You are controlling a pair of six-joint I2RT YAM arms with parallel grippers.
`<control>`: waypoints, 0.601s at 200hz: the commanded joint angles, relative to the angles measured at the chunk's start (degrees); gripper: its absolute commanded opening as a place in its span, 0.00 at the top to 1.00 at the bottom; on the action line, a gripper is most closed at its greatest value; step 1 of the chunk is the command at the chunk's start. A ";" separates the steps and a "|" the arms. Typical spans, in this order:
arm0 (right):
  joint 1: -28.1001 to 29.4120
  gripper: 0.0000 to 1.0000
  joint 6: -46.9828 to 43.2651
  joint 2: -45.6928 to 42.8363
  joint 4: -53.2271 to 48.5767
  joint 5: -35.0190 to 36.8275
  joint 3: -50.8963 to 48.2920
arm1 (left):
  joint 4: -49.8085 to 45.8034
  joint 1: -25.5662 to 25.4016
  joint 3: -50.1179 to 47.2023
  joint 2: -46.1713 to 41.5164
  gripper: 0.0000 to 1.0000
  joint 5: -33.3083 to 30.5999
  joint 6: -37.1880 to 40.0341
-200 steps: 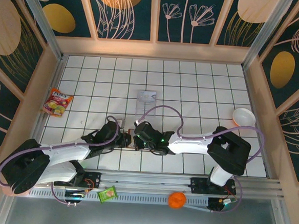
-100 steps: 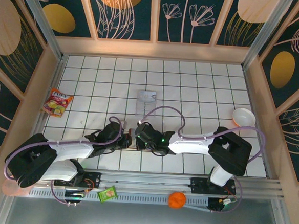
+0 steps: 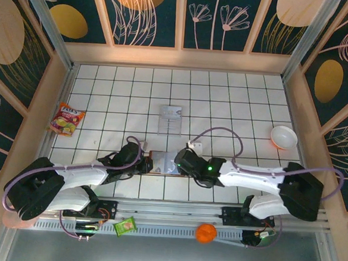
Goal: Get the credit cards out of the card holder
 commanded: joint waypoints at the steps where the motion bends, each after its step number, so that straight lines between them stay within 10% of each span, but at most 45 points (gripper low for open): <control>1: -0.87 0.66 -9.40 -1.58 8.72 -6.18 1.49 | -2.61 -0.18 -0.85 -0.80 1.00 1.08 0.53; 47: -2.83 0.80 -15.09 11.74 10.73 -20.43 9.90 | -2.74 -0.12 0.07 -0.10 1.00 1.37 0.73; 120: -7.22 0.89 -3.28 13.38 9.34 -16.50 -0.95 | -3.04 -0.12 1.52 2.45 1.00 1.04 2.26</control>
